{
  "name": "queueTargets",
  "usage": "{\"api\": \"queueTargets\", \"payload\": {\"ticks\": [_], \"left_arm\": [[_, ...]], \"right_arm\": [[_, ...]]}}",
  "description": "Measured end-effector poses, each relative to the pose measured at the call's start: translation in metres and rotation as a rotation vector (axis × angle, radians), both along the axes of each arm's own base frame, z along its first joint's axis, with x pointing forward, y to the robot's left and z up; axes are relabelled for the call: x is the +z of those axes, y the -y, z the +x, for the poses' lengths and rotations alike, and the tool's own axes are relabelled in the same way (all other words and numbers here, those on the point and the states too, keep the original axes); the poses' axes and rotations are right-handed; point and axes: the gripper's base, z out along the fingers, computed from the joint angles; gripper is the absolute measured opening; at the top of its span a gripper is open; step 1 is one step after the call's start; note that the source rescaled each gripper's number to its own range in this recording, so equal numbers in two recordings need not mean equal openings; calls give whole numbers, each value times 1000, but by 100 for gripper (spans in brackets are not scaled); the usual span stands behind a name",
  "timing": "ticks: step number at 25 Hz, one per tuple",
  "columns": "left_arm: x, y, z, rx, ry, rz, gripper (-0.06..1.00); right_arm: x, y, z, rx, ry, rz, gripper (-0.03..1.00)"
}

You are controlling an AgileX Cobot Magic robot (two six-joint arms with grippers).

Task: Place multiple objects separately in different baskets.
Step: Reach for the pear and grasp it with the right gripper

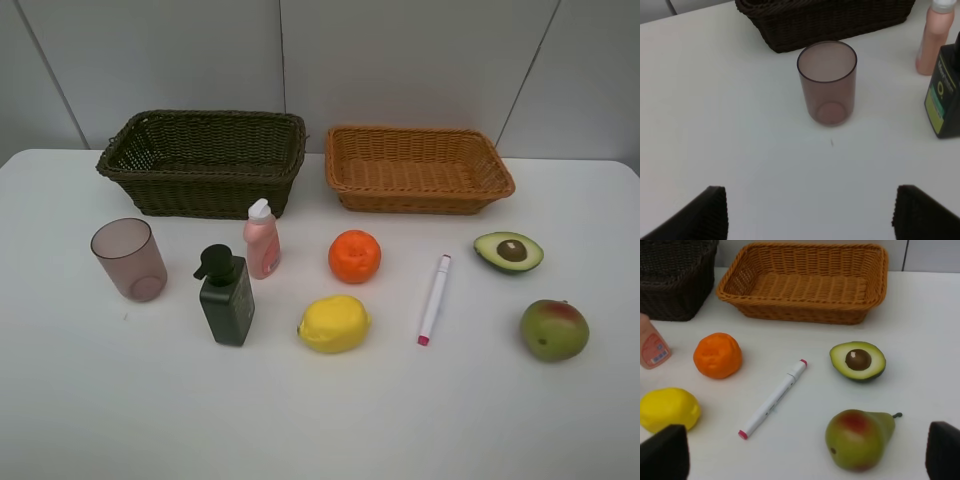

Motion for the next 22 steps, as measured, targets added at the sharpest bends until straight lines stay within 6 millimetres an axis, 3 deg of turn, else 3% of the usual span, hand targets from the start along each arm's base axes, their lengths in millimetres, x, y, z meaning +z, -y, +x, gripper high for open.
{"api": "queueTargets", "payload": {"ticks": [9, 16, 22], "left_arm": [[0, 0, 0, 0, 0, 0, 89], [0, 0, 0, 0, 0, 0, 89], [0, 0, 0, 0, 0, 0, 89]], "right_arm": [[14, 3, 27, -134, -125, 28, 100], [25, -8, 76, -144, -290, -6, 100], [19, -17, 120, -170, -455, -24, 100]]}}
